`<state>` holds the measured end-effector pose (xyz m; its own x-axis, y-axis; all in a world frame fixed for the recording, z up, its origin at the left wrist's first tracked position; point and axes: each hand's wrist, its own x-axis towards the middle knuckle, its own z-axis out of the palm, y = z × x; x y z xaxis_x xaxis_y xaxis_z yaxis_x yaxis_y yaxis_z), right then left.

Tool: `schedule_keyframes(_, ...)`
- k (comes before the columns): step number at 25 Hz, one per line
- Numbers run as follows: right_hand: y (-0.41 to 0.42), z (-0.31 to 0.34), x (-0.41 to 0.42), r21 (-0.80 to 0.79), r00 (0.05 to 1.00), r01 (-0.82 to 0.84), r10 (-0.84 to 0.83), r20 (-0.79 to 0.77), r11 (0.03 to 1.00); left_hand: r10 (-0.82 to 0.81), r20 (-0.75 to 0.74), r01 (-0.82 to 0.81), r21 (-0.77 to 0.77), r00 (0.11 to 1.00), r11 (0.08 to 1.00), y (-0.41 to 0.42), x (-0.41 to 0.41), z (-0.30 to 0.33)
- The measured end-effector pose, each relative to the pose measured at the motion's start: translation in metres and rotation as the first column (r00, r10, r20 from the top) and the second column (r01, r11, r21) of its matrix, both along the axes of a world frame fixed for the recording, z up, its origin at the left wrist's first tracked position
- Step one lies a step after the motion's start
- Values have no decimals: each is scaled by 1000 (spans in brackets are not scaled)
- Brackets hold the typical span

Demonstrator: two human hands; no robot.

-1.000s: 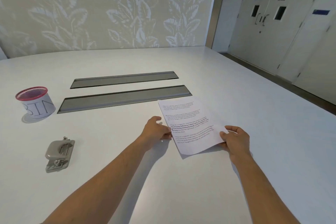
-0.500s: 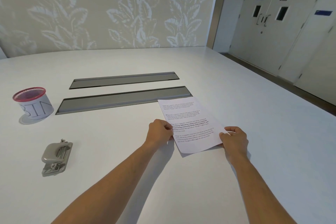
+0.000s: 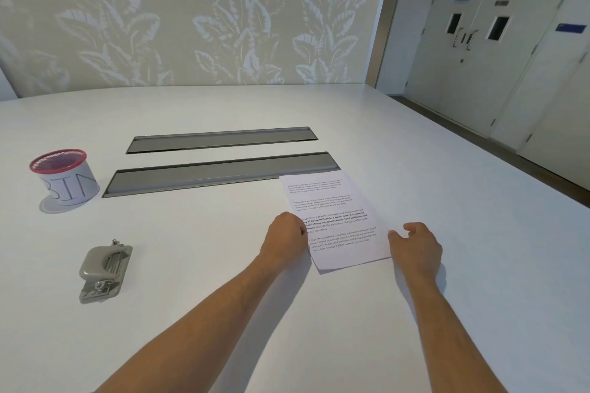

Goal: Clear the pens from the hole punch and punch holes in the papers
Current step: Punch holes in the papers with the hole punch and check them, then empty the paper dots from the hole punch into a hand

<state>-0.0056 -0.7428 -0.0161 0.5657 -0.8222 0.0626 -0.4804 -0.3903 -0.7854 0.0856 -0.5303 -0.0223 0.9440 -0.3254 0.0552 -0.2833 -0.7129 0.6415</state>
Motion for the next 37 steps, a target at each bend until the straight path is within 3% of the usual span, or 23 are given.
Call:
schedule_keyframes(6,30,11,4,-158,993,-76,88,74,985,33,41,-29,-94,999,995,14,-3,1)
schedule_keyframes(13,106,18,29,-168,913,-353,378,152,920,160,110,-151,-91,981,984,71,-5,14)
schedule_keyframes(20,209,7,46,-164,747,-656,665,0,737,343,196,-328,-105,919,939,166,-14,25)
schedule_keyframes(27,284,-12,56,-151,599,-799,794,-102,583,569,258,-574,-64,781,817,259,-23,24)
schedule_keyframes(32,315,-30,60,-271,534,-843,786,-311,465,681,172,-684,-50,712,727,298,-30,19)
schedule_keyframes(34,317,-33,59,-313,507,-858,768,-391,408,676,25,-671,-105,736,734,305,-30,16)
schedule_keyframes(37,317,-34,56,-337,517,-851,758,-397,404,622,-208,-656,-263,755,708,309,-29,14)
